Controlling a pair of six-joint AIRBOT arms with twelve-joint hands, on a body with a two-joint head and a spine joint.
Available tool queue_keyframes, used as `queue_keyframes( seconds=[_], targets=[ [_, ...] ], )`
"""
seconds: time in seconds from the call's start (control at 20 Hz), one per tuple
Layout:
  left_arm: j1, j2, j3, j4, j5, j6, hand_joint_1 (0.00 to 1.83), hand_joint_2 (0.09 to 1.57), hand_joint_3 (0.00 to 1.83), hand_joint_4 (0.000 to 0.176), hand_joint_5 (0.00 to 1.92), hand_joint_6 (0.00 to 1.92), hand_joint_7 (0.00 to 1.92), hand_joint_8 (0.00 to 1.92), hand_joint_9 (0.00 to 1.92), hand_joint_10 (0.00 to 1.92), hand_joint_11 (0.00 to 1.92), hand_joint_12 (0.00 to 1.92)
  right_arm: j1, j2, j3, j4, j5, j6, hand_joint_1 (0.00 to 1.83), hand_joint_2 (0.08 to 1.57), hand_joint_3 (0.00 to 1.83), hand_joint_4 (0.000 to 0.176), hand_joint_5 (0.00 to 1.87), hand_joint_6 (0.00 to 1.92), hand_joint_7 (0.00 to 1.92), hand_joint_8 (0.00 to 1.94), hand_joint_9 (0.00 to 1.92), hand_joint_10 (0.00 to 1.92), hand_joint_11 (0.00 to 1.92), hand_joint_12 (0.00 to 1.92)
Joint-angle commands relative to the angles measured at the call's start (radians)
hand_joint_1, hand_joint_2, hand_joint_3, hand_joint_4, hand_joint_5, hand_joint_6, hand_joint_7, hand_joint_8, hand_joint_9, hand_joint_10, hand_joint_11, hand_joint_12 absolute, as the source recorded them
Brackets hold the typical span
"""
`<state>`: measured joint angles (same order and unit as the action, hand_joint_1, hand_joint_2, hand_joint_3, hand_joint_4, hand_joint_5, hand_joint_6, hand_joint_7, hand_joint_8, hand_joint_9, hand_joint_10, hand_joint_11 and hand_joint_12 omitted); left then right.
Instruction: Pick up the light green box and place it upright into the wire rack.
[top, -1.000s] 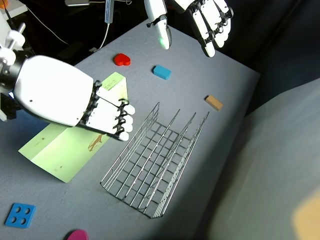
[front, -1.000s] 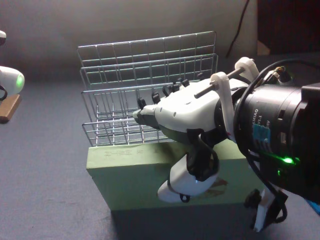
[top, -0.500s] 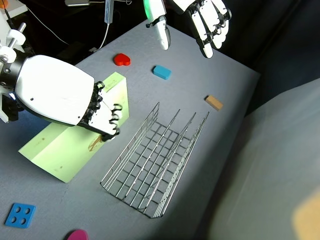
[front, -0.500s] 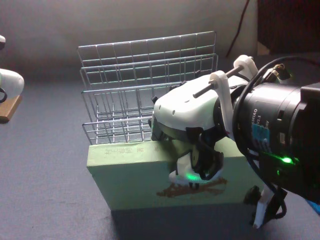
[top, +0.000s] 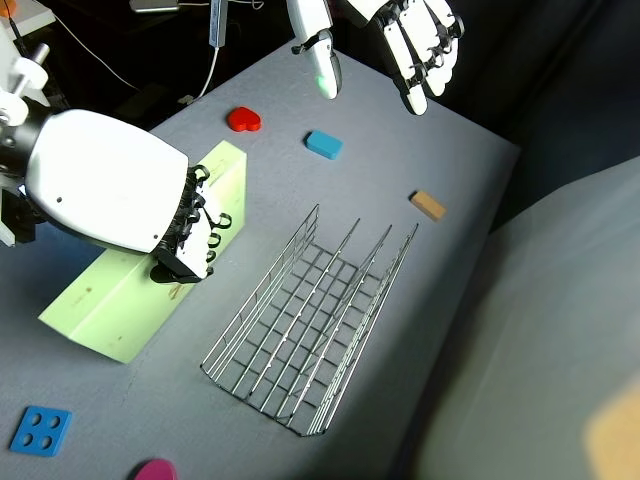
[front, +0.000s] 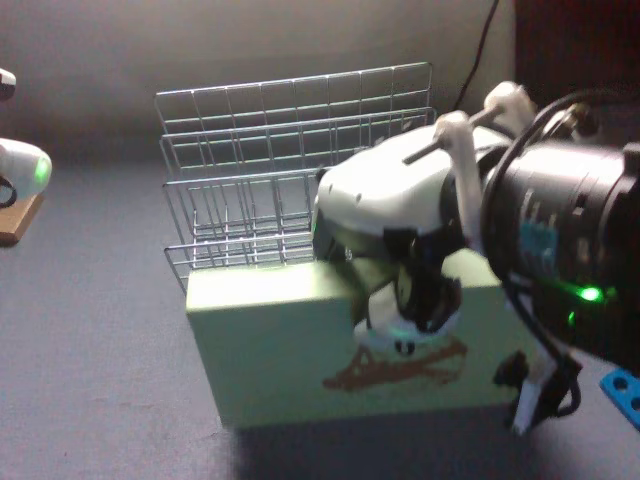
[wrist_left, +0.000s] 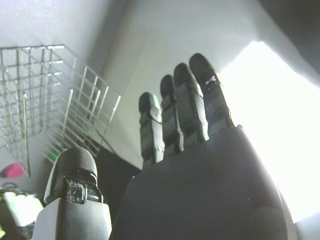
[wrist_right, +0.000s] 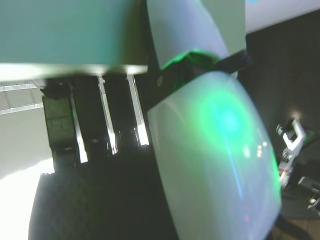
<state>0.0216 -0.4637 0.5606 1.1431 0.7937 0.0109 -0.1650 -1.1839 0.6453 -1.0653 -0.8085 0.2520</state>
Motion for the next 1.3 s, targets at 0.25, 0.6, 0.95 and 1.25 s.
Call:
queue_keyframes(
  seconds=[0.25,0.6,0.95,1.25],
  targets=[
    [-0.017,0.003,-0.006,0.073,-0.013,0.005,0.17,1.23,0.0,0.092,0.28,0.0,0.24,0.0,0.23,0.0,0.0,0.56,0.127,0.037,-0.023,-0.066,0.039,-0.022,1.23,1.14,0.0,0.0,0.88,0.97,0.98,1.19,0.86,1.14,0.72,1.53],
    [-0.017,0.003,-0.007,0.058,-0.002,0.015,0.17,1.23,0.0,0.092,0.29,0.0,0.25,0.0,0.23,0.0,0.0,0.64,0.261,0.059,-0.021,-0.065,0.053,-0.111,1.23,1.15,0.0,0.0,0.87,1.0,0.99,1.18,0.86,1.14,0.72,1.53],
    [-0.017,0.003,-0.007,0.058,0.005,0.015,0.17,1.22,0.0,0.089,0.32,0.0,0.25,0.0,0.24,0.0,0.0,0.62,0.341,-0.043,0.099,-0.064,0.062,-0.156,1.22,1.15,0.0,0.0,0.87,1.02,0.98,1.18,0.88,1.13,0.73,1.51],
    [-0.017,0.003,-0.006,0.049,0.005,0.023,0.17,1.22,0.0,0.09,0.32,0.0,0.26,0.0,0.24,0.0,0.0,0.62,0.309,-0.131,0.191,-0.066,0.073,-0.18,1.22,1.15,0.0,0.0,0.87,1.02,0.98,1.18,0.87,1.12,0.73,1.5]
  ],
)
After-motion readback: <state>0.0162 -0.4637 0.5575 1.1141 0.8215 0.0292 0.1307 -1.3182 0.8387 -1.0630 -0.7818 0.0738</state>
